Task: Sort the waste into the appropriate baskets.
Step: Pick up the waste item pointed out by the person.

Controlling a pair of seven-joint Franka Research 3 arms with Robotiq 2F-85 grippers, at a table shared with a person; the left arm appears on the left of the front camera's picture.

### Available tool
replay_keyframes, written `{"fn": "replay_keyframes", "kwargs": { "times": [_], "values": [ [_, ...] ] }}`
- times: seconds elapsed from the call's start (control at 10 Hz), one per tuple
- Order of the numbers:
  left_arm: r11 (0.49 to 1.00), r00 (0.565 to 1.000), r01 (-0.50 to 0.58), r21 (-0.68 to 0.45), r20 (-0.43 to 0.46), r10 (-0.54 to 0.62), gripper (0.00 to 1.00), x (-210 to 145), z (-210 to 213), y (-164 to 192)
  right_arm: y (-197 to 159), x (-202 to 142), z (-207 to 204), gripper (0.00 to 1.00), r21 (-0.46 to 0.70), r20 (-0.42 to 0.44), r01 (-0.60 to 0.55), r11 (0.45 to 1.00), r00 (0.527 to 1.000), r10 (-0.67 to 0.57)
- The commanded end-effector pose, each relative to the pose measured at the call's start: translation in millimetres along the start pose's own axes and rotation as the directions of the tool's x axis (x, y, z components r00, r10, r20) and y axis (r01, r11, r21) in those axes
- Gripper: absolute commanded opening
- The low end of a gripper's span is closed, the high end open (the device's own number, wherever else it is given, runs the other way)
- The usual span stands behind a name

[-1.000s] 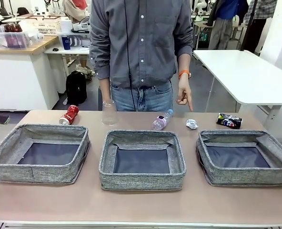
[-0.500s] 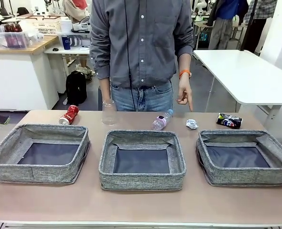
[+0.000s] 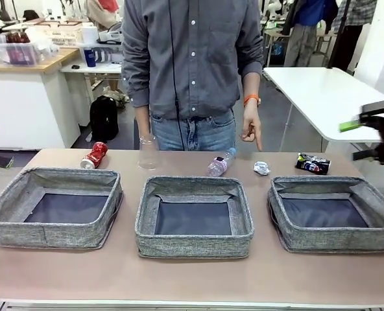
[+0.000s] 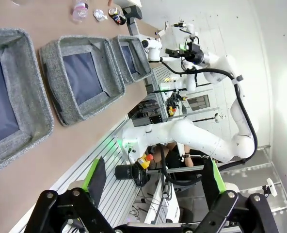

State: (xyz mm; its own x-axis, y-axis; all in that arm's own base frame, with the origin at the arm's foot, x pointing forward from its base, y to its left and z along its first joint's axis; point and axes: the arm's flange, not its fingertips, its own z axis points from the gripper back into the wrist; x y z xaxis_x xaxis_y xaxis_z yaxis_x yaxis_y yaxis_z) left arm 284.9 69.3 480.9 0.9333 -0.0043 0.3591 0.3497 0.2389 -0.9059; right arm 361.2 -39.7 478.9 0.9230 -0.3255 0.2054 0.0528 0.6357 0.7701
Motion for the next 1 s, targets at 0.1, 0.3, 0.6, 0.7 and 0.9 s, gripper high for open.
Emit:
{"fn": "replay_keyframes", "kwargs": {
  "times": [0.1,0.3,0.6,0.7,0.9],
  "values": [
    [1.0,1.0,0.02,-0.02,0.008,-0.02,1.0,-1,2,-3,29,29,-84,1.0,-0.294,-0.045,-0.148,0.944,0.989,0.141],
    [1.0,1.0,0.02,-0.02,0.008,-0.02,1.0,-1,2,-3,58,24,-148,1.0,-0.368,-0.143,-0.359,0.857,0.933,0.33],
    [1.0,1.0,0.02,-0.02,0.008,-0.02,1.0,-1,2,-3,62,9,-161,1.0,-0.352,-0.172,-0.387,0.852,0.922,0.347],
    [1.0,1.0,0.02,-0.02,0.008,-0.02,1.0,-1,2,-3,62,9,-161,1.0,-0.352,-0.172,-0.387,0.852,0.922,0.347],
    [1.0,1.0,0.02,-0.02,0.008,-0.02,1.0,-1,2,-3,62,9,-179,1.0,-0.385,-0.212,-0.437,0.813,0.899,0.383]
  ]
}}
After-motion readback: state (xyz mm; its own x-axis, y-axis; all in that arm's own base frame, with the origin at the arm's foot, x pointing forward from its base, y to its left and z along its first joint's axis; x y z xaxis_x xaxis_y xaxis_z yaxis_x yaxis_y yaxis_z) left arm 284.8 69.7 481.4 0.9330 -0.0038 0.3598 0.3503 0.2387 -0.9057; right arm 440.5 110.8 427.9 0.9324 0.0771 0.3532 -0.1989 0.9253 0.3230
